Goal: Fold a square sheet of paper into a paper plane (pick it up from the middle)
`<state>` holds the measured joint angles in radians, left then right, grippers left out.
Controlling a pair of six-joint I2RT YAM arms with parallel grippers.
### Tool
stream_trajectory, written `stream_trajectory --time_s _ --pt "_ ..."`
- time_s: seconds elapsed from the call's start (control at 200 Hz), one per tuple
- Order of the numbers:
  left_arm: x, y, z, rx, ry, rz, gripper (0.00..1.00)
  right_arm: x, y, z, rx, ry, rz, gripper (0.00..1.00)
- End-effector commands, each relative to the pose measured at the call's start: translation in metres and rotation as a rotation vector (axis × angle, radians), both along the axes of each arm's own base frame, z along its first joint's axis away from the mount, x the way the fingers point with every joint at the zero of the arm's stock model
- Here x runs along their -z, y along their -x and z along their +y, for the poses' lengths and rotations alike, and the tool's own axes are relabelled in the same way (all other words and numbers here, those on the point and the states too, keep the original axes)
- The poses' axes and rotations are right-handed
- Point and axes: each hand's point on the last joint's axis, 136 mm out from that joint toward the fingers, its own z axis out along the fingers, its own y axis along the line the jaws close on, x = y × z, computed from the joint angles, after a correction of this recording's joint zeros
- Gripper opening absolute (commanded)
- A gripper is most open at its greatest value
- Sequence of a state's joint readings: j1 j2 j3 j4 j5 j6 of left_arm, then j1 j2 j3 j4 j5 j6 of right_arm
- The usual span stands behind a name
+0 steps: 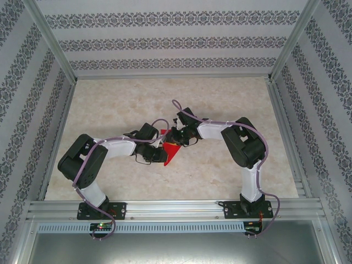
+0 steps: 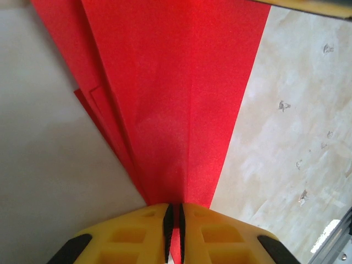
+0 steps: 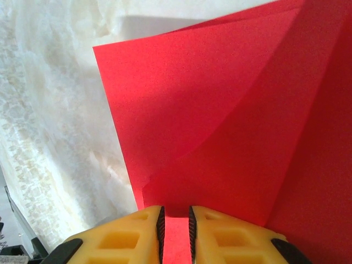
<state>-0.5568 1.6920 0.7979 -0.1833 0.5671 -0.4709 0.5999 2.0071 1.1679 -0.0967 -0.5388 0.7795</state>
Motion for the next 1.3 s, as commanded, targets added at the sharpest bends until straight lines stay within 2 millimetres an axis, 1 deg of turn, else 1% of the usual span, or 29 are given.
stream_trajectory --time_s 0.0,0.115,0.21,0.325,0.495,0.615,0.714,0.789,0.924,1.064,1.129,1.209,1.294 --pt "0.034 0.03 0.028 0.024 -0.18 0.061 0.18 -0.006 0.003 -0.007 0.01 0.02 -0.009 0.22" --pt "0.037 0.035 0.034 0.02 -0.22 0.051 0.17 -0.014 0.003 -0.006 0.006 0.005 -0.023 0.23" --pt "0.04 0.039 0.043 0.01 -0.253 0.038 0.17 -0.024 0.003 -0.008 0.006 -0.011 -0.04 0.24" --pt "0.043 0.043 0.049 0.01 -0.265 0.023 0.18 -0.03 0.005 -0.011 0.009 -0.023 -0.043 0.24" --pt "0.043 0.046 0.051 0.024 -0.265 0.003 0.17 -0.028 0.007 -0.016 0.022 -0.017 -0.033 0.24" --pt "0.041 0.045 0.048 0.037 -0.247 -0.005 0.18 -0.024 0.011 -0.03 0.045 0.013 -0.026 0.25" --pt "0.04 0.045 0.045 0.044 -0.23 -0.008 0.17 -0.021 0.014 -0.036 0.052 0.014 -0.017 0.26" --pt "0.038 0.044 0.044 0.046 -0.221 -0.018 0.17 -0.02 0.015 -0.033 0.046 -0.007 -0.009 0.27" --pt "0.038 0.043 0.042 0.053 -0.212 -0.022 0.17 -0.026 0.008 -0.02 0.041 -0.063 -0.014 0.27" --pt "0.038 0.043 0.04 0.057 -0.204 -0.023 0.17 -0.023 0.0 -0.011 0.035 -0.077 -0.011 0.29" --pt "0.036 0.041 0.039 0.061 -0.201 -0.029 0.17 -0.019 -0.001 -0.008 0.035 -0.074 -0.001 0.28" --pt "0.035 0.042 0.039 0.066 -0.201 -0.029 0.18 -0.018 -0.002 -0.003 0.031 -0.088 0.001 0.26" --pt "0.035 0.042 0.038 0.063 -0.192 -0.03 0.18 -0.016 -0.001 0.001 0.025 -0.094 0.002 0.25"
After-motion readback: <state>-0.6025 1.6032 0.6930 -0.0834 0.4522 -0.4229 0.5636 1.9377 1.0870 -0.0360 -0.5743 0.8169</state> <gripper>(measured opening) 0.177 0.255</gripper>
